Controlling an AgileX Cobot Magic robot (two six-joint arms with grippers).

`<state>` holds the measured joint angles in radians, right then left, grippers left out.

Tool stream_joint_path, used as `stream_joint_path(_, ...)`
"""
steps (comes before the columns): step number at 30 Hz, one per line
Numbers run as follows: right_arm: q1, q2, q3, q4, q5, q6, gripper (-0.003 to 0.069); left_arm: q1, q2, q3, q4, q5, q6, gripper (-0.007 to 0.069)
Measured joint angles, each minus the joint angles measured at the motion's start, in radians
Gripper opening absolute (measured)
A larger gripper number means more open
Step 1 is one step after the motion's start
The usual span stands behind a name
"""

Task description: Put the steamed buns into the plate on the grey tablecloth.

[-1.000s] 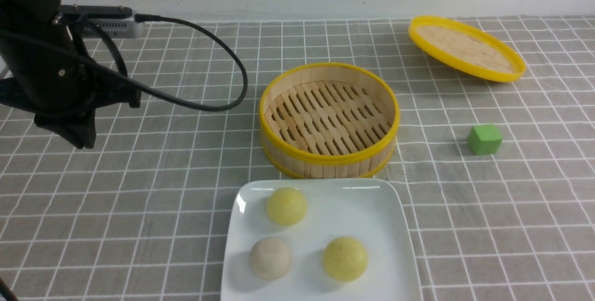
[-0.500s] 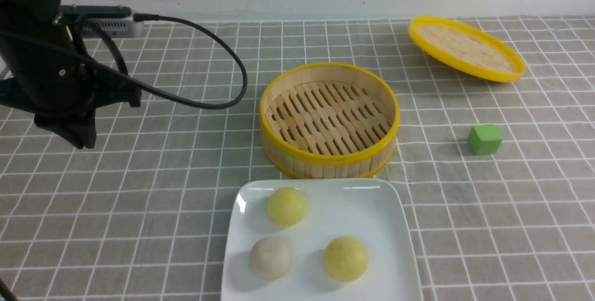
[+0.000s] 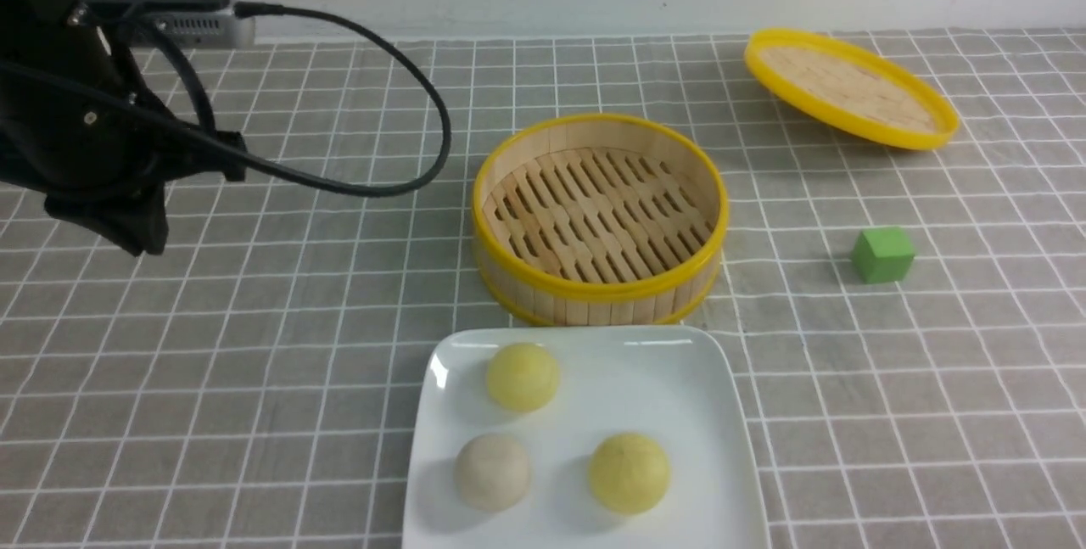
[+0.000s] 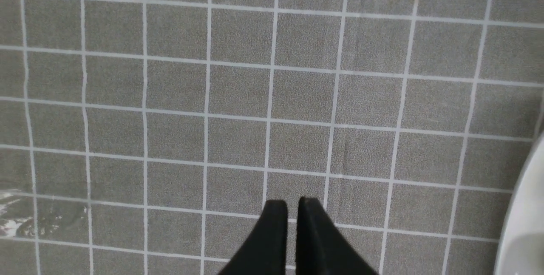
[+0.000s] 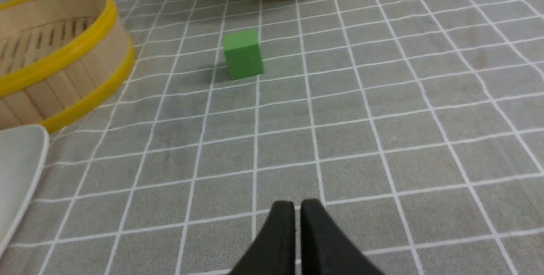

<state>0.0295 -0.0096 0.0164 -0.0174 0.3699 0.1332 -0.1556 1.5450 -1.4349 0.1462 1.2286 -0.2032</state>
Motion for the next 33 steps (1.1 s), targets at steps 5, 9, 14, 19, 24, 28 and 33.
stream_joint_path(5,-0.023,0.000,-0.002,0.000,0.007,0.000,0.0057,0.000,-0.197,0.000,0.013,0.008,0.022,0.0055)
stream_joint_path(9,-0.024,0.000,-0.002,0.000,0.009,0.000,0.0060,0.000,-0.336,0.017,0.036,0.008,0.023,0.0055)
stream_joint_path(14,-0.024,-0.001,-0.002,0.000,0.010,0.000,0.0063,0.000,-0.536,0.140,0.025,0.008,0.021,0.0055)
stream_joint_path(19,-0.024,-0.001,-0.002,0.000,0.010,0.000,0.0071,0.000,-0.851,0.460,-0.123,-0.082,0.022,0.0055)
stream_joint_path(24,-0.024,-0.001,-0.002,0.000,0.010,0.000,0.0076,0.000,-1.097,0.761,-0.240,-0.400,0.053,0.0056)
stream_joint_path(28,-0.024,-0.001,-0.003,0.000,0.010,0.000,0.0081,0.000,-1.205,0.926,-0.257,-0.602,0.060,0.0066)
stream_joint_path(33,-0.024,-0.001,-0.003,0.000,0.010,0.000,0.0087,0.000,-1.265,1.052,-0.255,-0.735,0.060,0.0071)
